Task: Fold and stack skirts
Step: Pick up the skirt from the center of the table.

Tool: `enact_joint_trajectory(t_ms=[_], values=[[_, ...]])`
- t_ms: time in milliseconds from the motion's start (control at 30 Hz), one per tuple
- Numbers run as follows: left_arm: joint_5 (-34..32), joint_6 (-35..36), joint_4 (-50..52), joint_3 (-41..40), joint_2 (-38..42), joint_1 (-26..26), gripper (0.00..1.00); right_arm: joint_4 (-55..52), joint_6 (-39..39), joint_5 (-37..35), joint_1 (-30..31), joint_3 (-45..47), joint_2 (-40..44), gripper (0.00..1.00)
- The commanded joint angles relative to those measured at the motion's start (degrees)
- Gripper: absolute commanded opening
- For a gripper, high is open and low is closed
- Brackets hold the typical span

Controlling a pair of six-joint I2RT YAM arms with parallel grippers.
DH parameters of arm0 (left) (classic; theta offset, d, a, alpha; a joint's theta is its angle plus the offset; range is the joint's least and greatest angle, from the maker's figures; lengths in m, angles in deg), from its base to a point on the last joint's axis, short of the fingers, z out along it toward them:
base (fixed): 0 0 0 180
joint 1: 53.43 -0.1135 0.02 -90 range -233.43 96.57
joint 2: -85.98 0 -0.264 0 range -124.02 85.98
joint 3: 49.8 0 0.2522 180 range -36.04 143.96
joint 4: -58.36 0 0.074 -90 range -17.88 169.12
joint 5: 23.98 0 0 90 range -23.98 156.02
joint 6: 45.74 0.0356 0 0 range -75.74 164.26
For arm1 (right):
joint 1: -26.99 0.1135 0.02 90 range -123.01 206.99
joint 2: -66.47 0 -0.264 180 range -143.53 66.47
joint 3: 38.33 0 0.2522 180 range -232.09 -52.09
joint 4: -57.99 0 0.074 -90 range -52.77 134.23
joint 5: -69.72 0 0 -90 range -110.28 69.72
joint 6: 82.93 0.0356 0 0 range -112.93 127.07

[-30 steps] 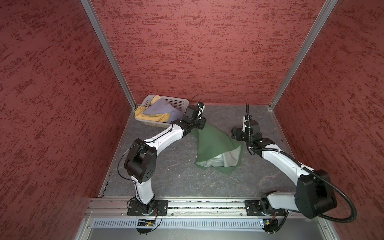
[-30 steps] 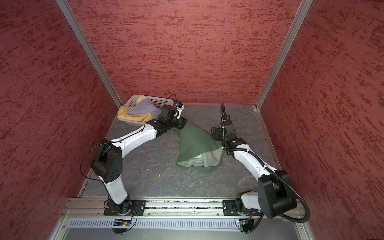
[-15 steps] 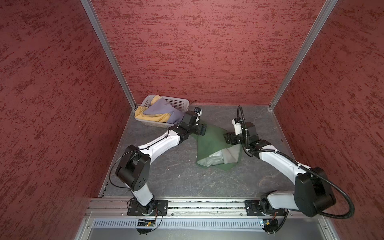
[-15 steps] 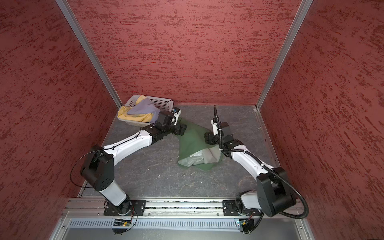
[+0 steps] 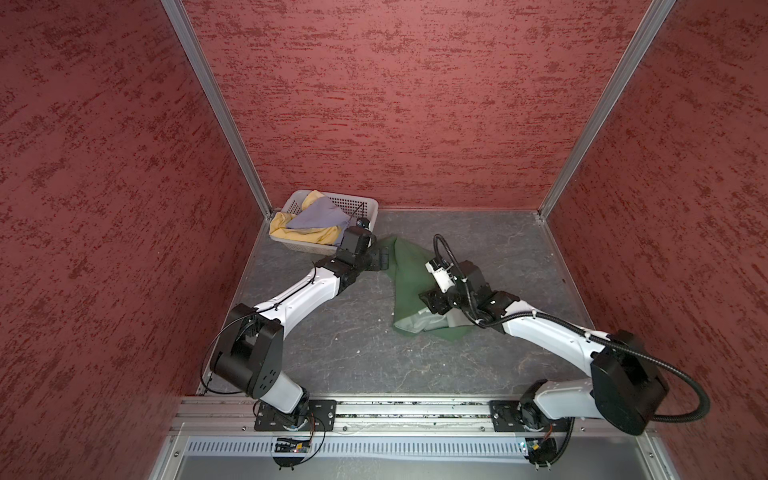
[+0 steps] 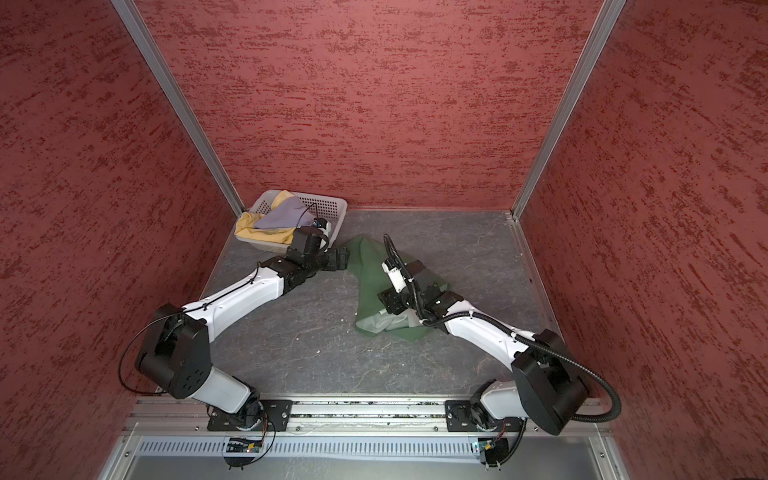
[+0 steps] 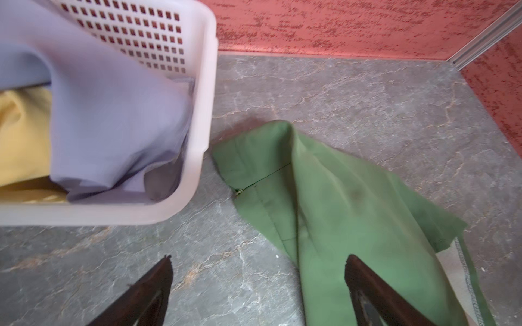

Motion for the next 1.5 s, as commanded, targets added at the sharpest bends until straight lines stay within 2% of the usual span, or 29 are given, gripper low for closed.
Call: enact_joint_trajectory(t_ms=[0, 333, 500, 833, 900, 967, 1133, 1167, 1300, 1467], values=[[-0.7, -1.0, -0.3, -1.1, 1.4, -0.7, 0.95, -2.3, 0.3, -4.3, 2.9, -3.0, -1.9, 0.69], [0.4, -1.8, -3.6, -4.4, 2.0, -1.8, 0.95, -4.0, 4.4, -10.9, 5.1, -9.2, -15.3, 0.55], [1.1, -2.2, -5.1, -6.0, 2.7, -2.4, 0.95, -3.4, 6.2, -14.1, 5.1, -9.7, -18.9, 0.5], [2.2, -2.8, -6.6, -7.0, 2.0, -3.2, 0.95, -3.8, 6.7, -12.7, 5.1, -11.4, -24.5, 0.4], [2.2, -2.8, -6.6, -6.9, 1.8, -3.2, 0.95, -4.0, 6.8, -12.5, 5.1, -11.7, -25.5, 0.34], [2.2, -2.7, -6.6, -6.8, 1.4, -3.3, 0.95, -4.4, 6.6, -12.5, 5.1, -11.9, -26.2, 0.24], [2.3, -2.6, -6.6, -6.6, 0.8, -3.3, 0.95, -5.0, 5.7, -12.7, 5.1, -11.5, -25.3, 0.02], [2.3, -2.4, -6.6, -6.5, 0.7, -3.3, 0.95, -5.0, 5.2, -13.0, 5.0, -11.3, -24.5, 0.0], [2.7, -1.5, -6.2, -5.8, 0.0, -3.3, 0.95, -5.6, 1.8, -14.2, 4.6, -11.0, -19.4, 0.0], [2.8, 0.7, -5.1, -4.6, -0.8, -3.2, 0.95, -5.5, -3.5, -16.9, 3.2, -8.7, -9.2, 0.0]])
